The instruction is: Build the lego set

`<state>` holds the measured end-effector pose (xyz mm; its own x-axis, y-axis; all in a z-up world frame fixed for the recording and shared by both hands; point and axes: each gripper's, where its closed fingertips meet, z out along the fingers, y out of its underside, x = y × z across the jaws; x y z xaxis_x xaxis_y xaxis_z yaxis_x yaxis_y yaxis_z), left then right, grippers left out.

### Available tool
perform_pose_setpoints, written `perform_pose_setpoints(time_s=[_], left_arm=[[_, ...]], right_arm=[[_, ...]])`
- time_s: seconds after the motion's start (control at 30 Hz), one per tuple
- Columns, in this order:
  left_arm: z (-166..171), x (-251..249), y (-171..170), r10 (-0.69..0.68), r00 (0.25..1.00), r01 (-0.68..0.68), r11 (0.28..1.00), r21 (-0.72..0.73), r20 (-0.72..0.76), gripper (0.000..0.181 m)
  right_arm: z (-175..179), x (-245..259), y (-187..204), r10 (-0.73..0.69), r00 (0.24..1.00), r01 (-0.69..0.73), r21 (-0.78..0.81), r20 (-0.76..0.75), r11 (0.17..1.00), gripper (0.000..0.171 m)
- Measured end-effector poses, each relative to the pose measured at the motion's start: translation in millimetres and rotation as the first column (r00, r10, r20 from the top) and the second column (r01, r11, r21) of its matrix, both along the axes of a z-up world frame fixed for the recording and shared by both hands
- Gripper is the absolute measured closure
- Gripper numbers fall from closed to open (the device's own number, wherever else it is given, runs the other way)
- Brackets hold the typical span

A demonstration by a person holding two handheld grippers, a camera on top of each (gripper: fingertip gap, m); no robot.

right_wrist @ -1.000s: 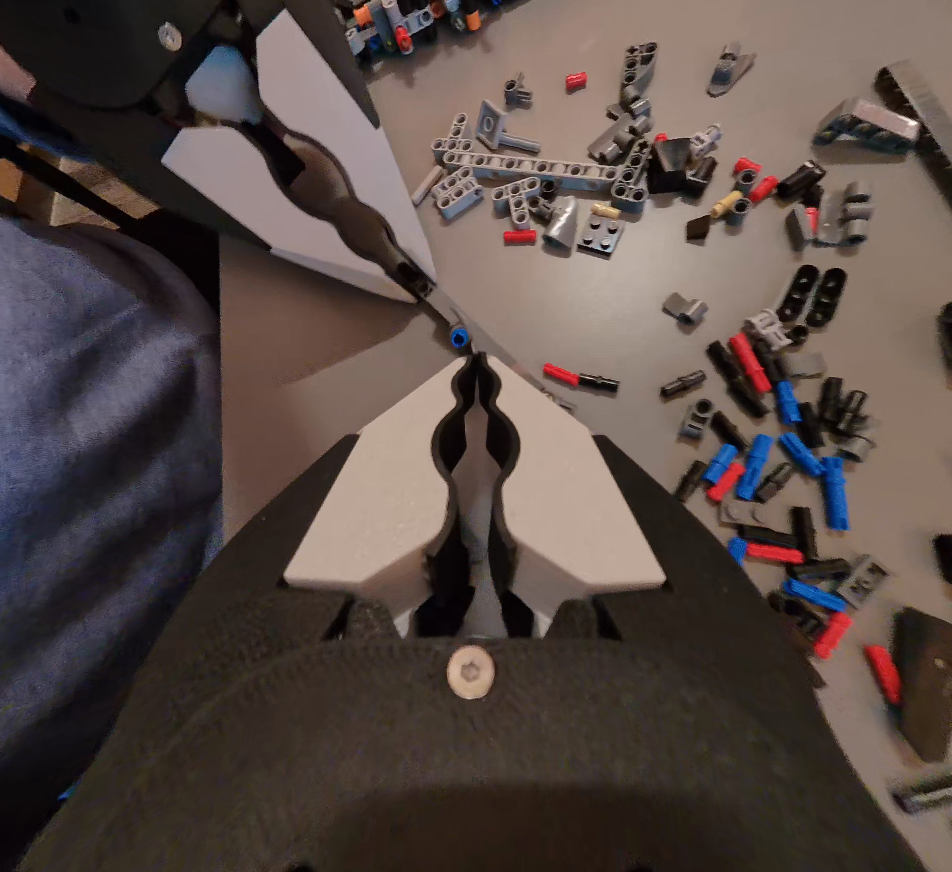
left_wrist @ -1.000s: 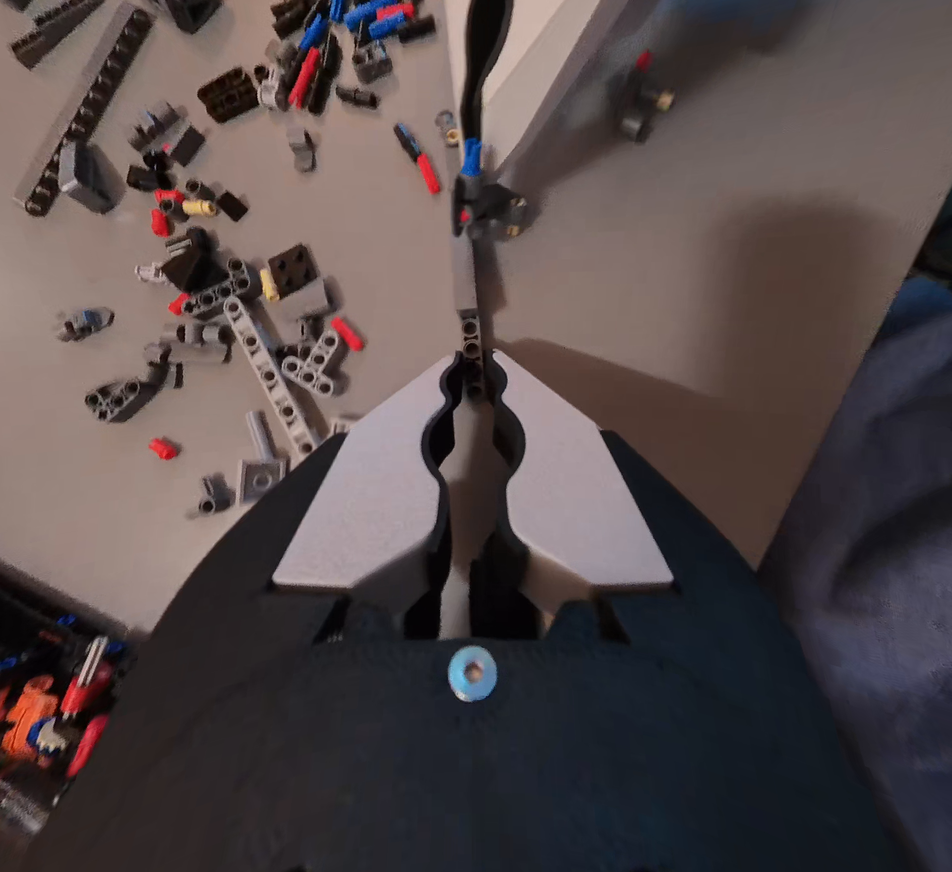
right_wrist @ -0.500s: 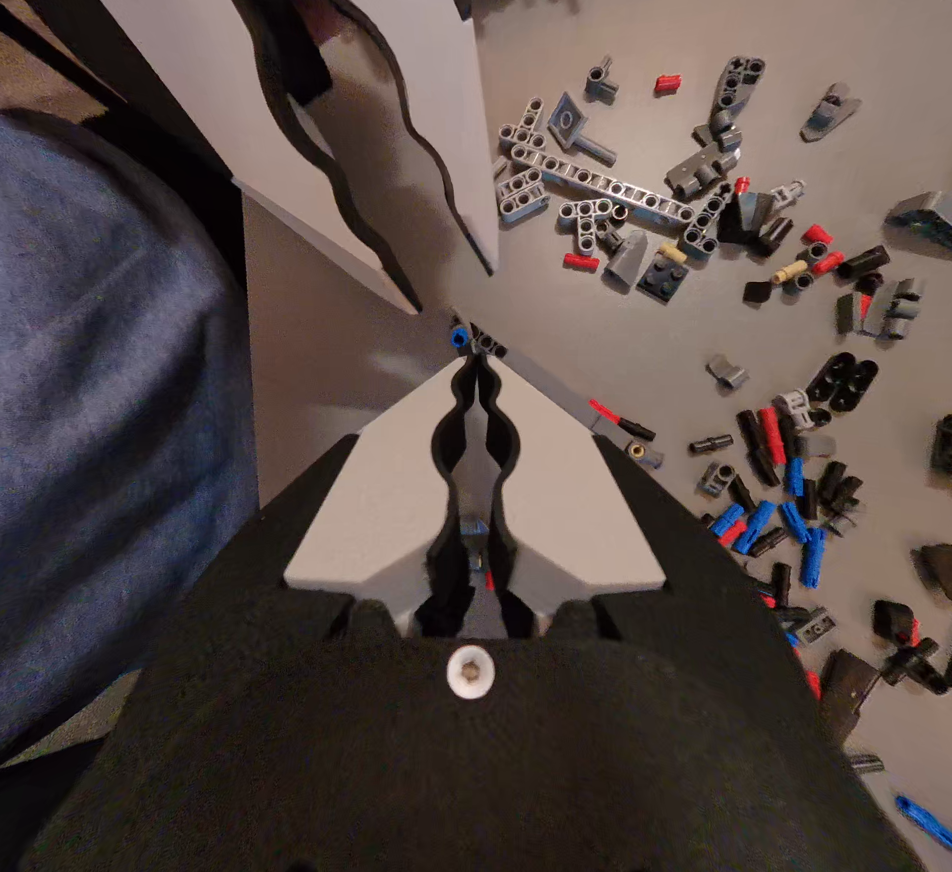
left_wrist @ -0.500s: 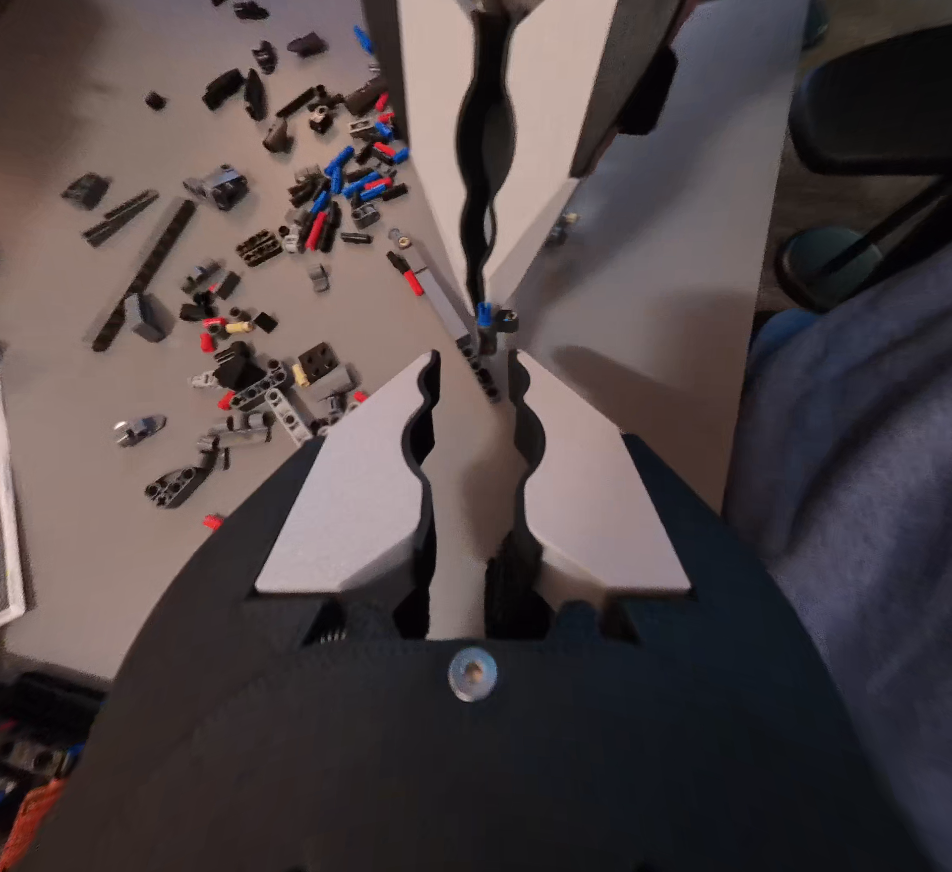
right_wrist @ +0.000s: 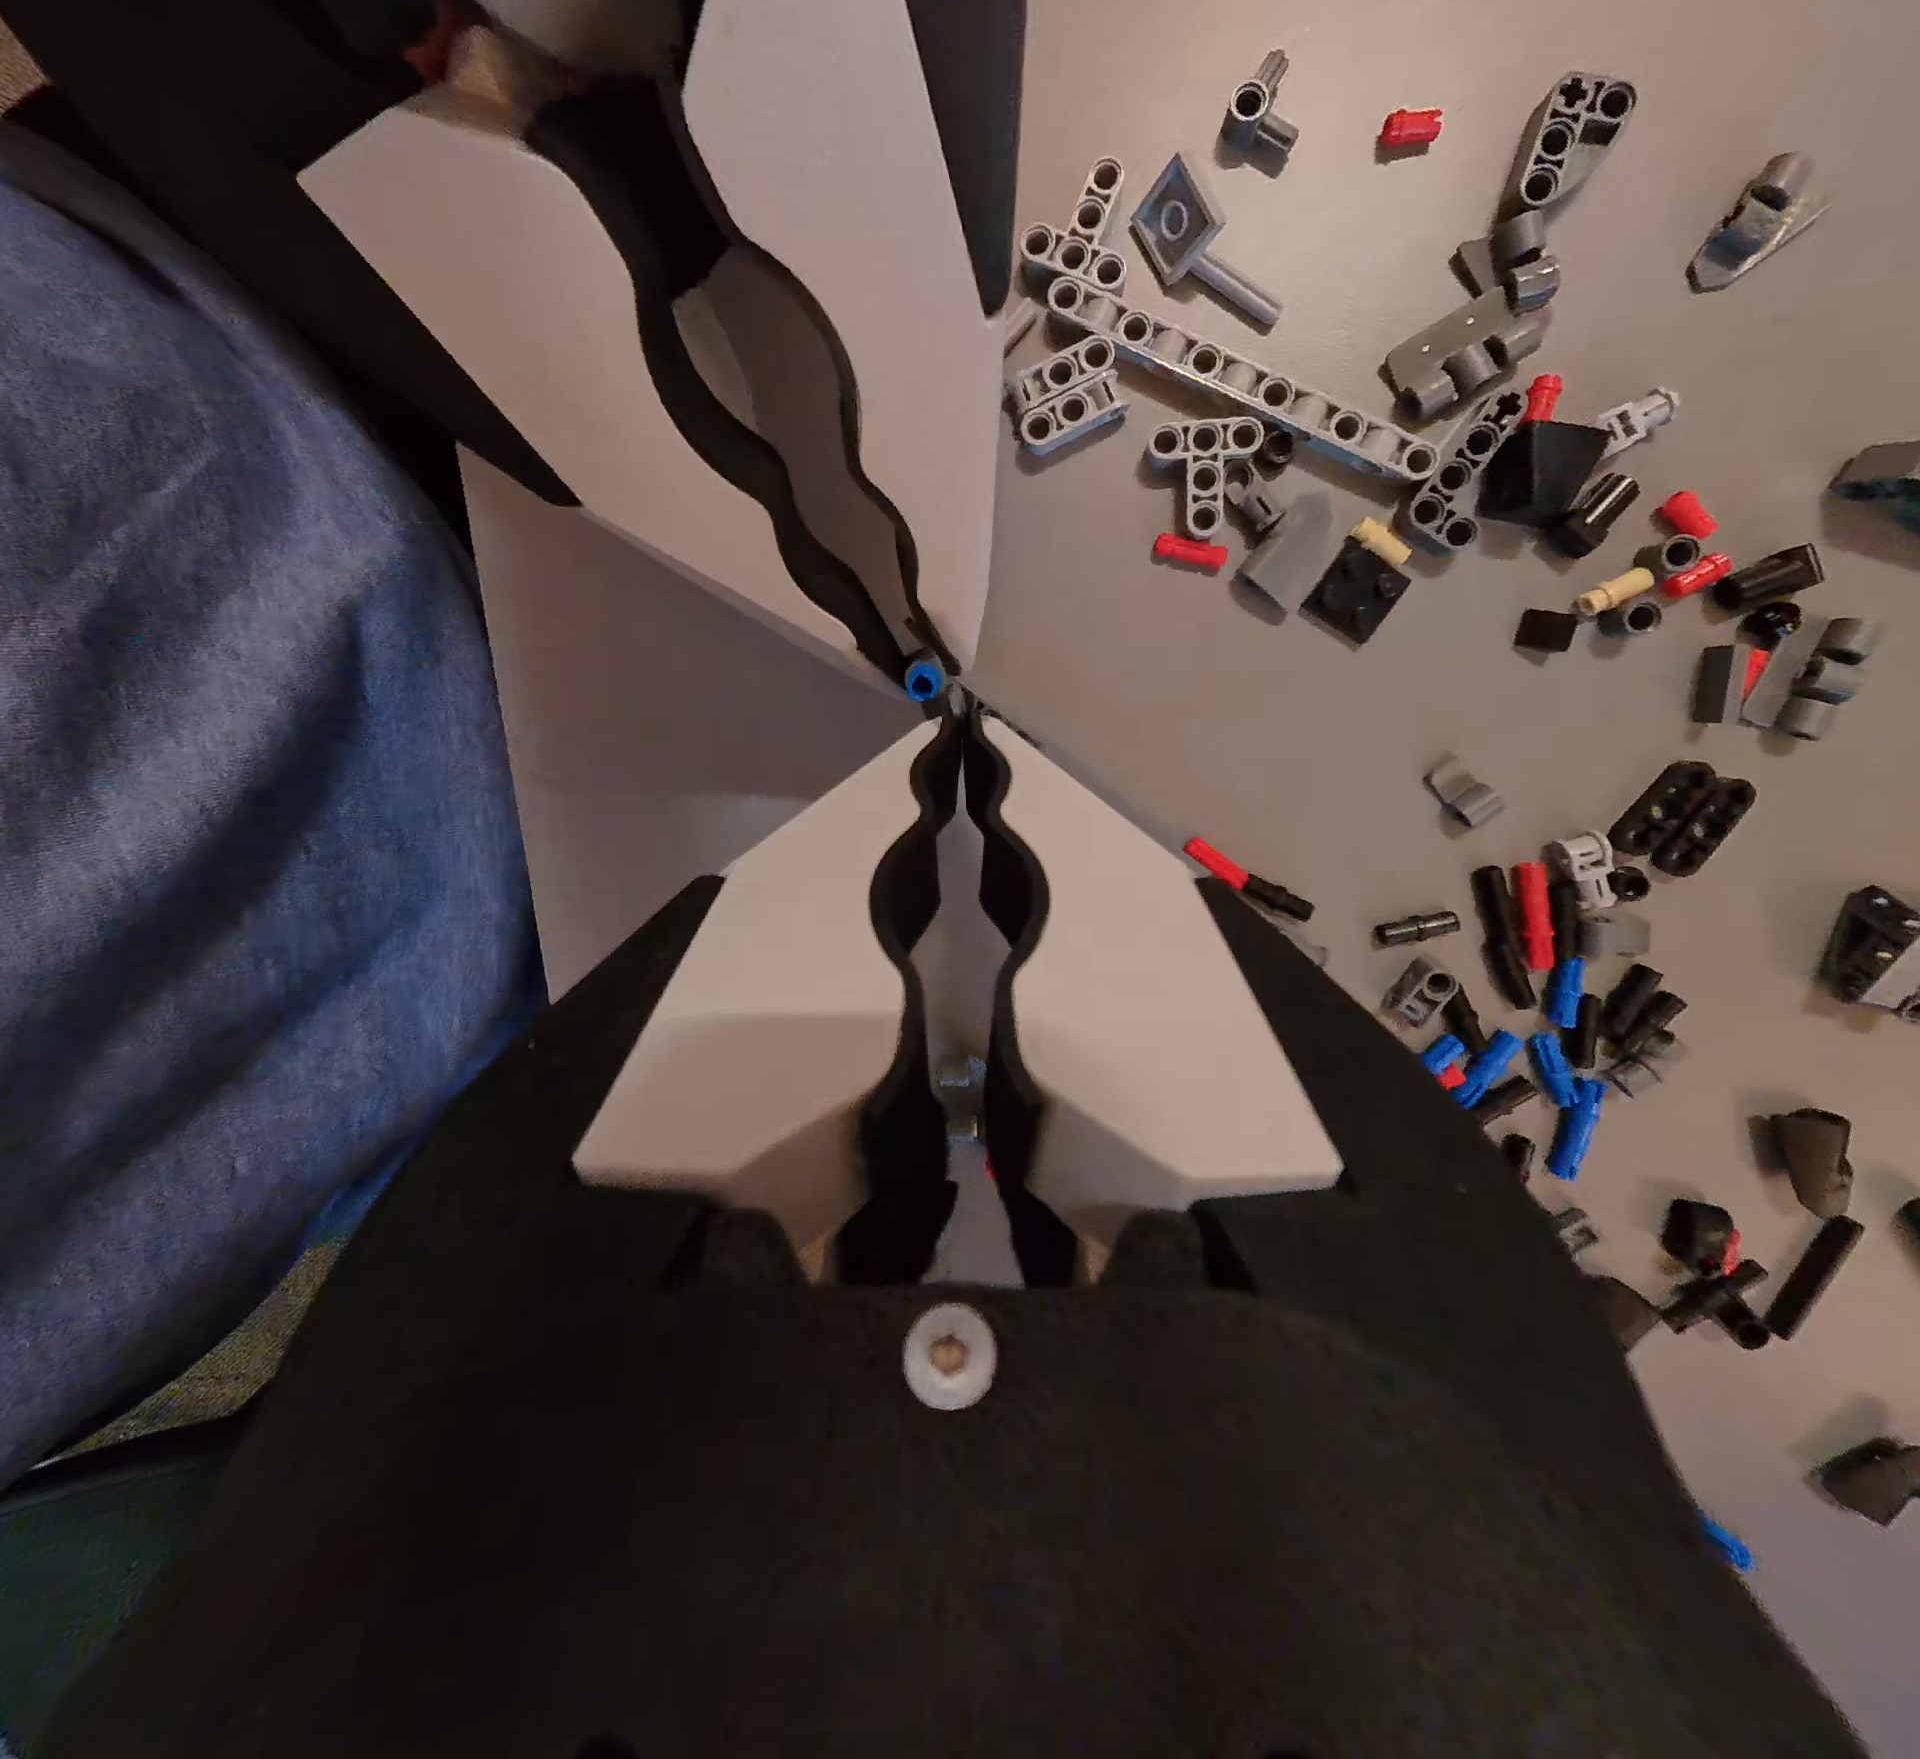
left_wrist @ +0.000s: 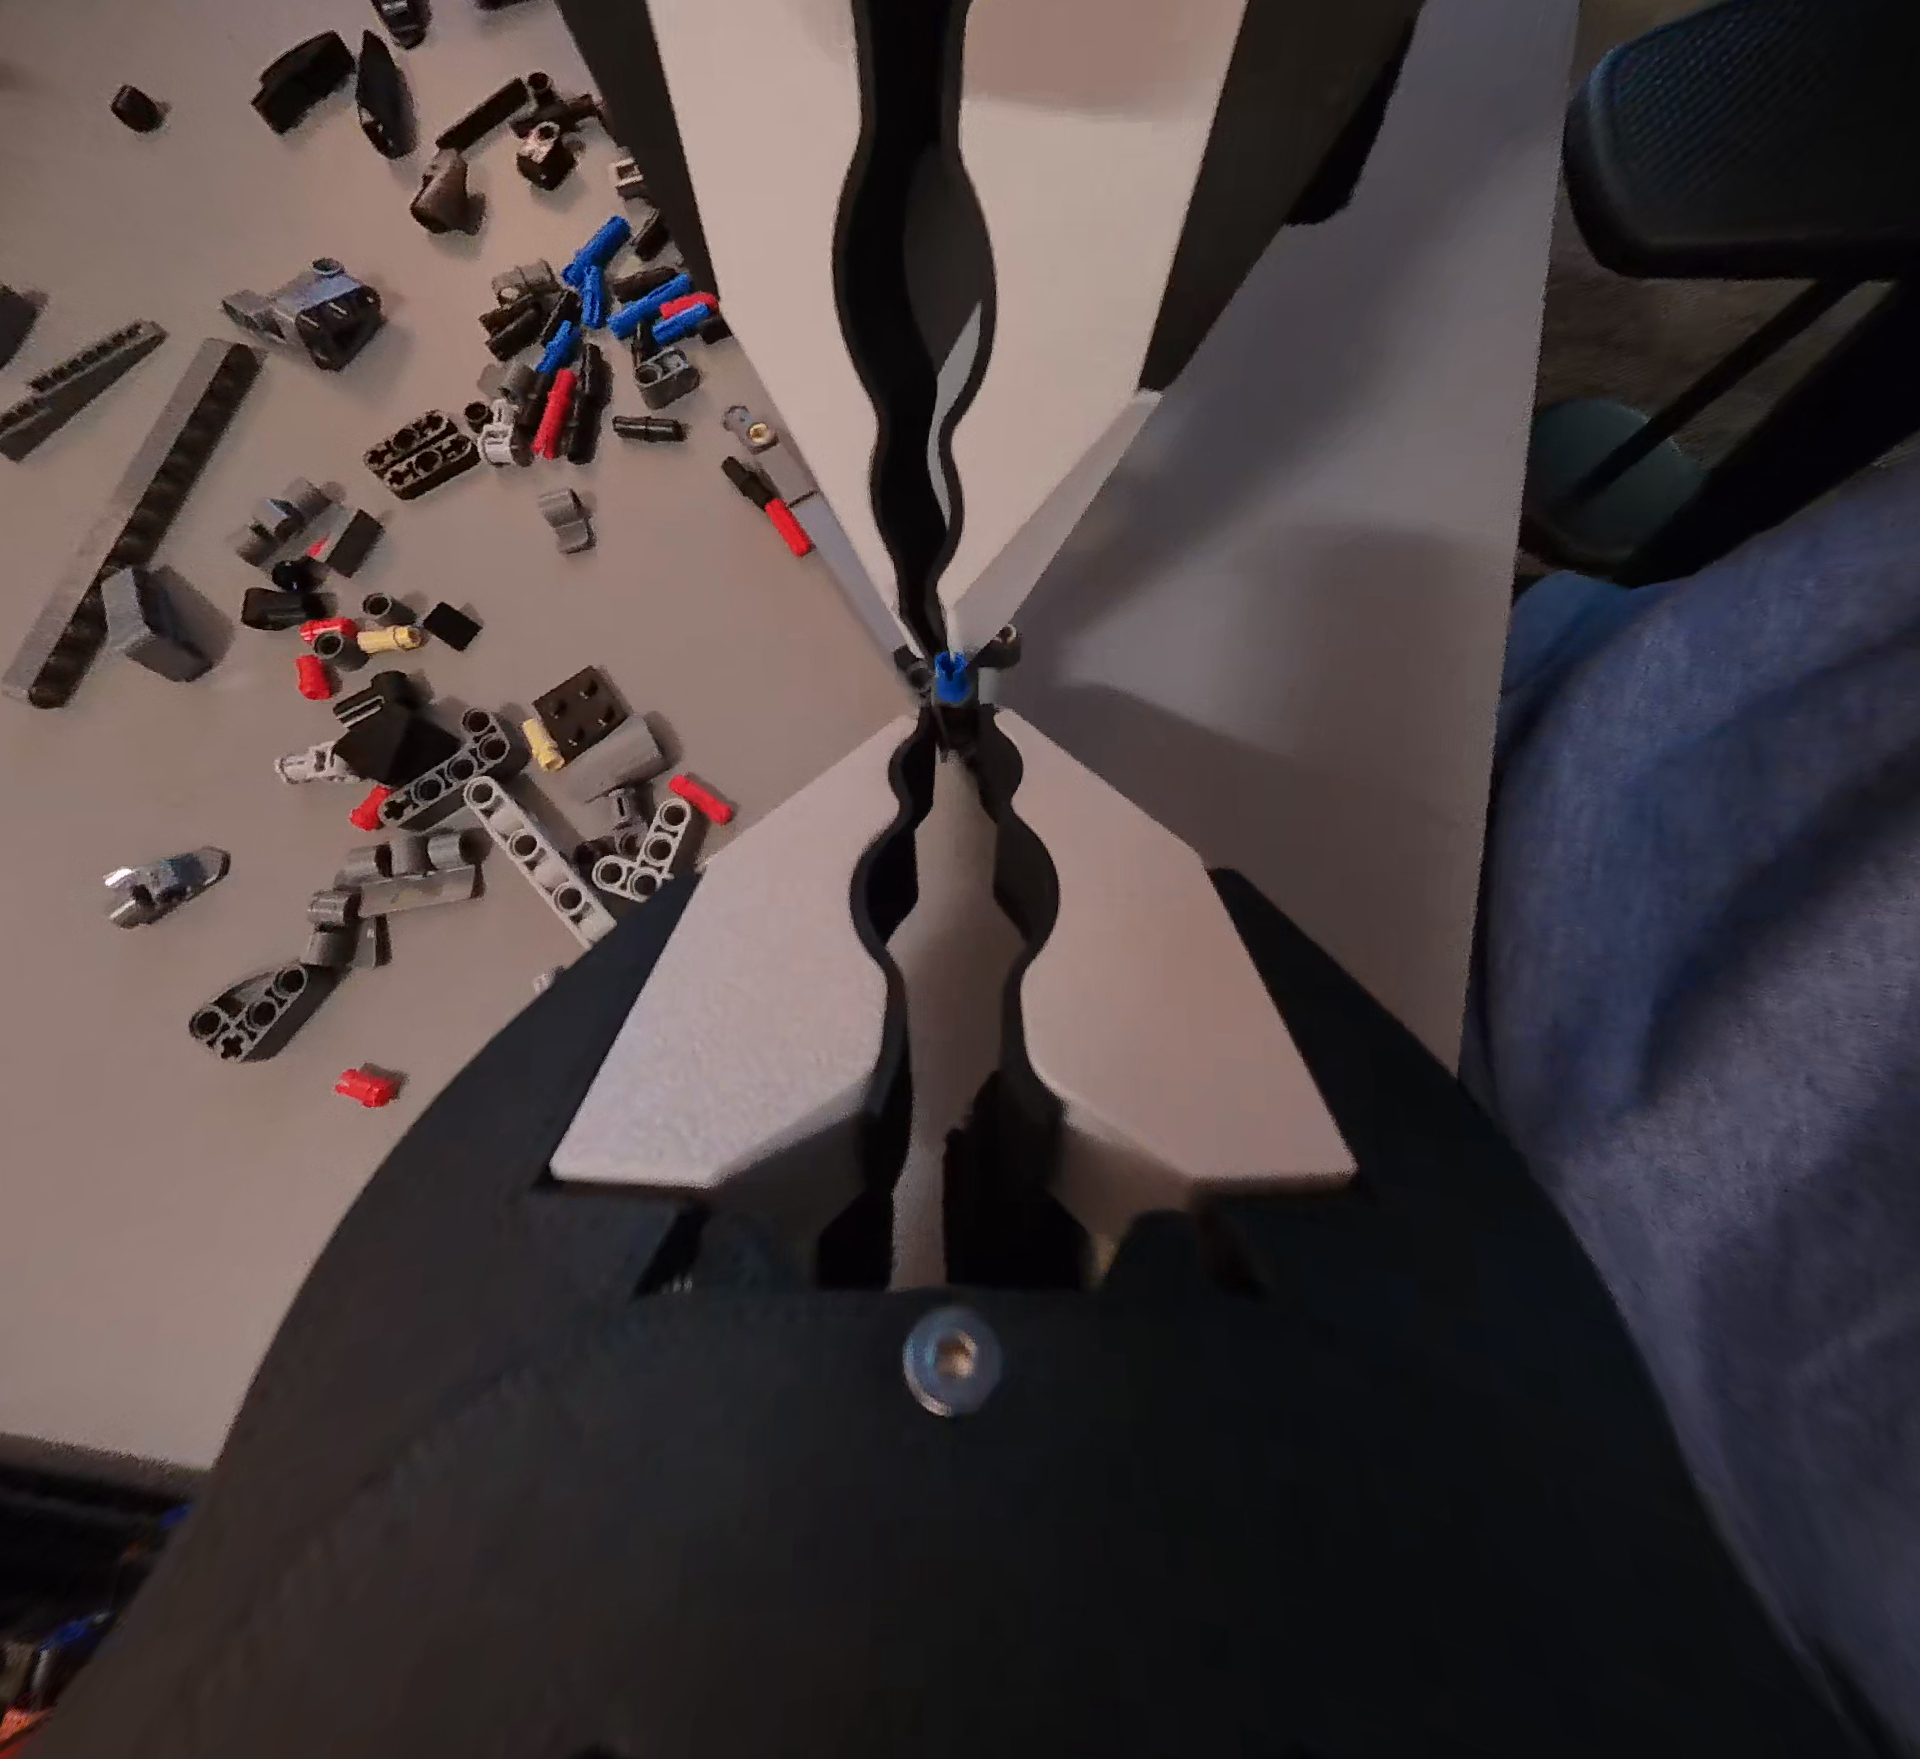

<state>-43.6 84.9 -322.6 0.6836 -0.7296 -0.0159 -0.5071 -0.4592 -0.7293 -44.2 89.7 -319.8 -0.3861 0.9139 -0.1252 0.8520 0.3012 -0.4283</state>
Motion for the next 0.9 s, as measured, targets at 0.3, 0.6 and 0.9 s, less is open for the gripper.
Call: perform_pose_setpoints(time_s=[0.3,0.6,0.9], left_arm=[[-5.6,1.4,1.8,0.028,1.000,-0.028,0.999,-0.036,0.013,0.176],[-6.7,-1.1,1.0,0.038,0.999,-0.037,0.997,-0.061,0.011,0.176],[-6.8,-1.3,0.5,0.031,0.999,-0.032,0.998,-0.063,-0.006,0.176]], right_arm=[[-3.5,0.7,1.9,0.016,0.999,-0.017,0.015,0.045,1.000,0.171],[-3.5,-2.5,0.9,0.024,0.999,-0.024,0.009,0.043,1.000,0.171],[-2.8,-3.2,0.0,0.019,0.999,-0.018,-0.011,0.029,1.000,0.171]])
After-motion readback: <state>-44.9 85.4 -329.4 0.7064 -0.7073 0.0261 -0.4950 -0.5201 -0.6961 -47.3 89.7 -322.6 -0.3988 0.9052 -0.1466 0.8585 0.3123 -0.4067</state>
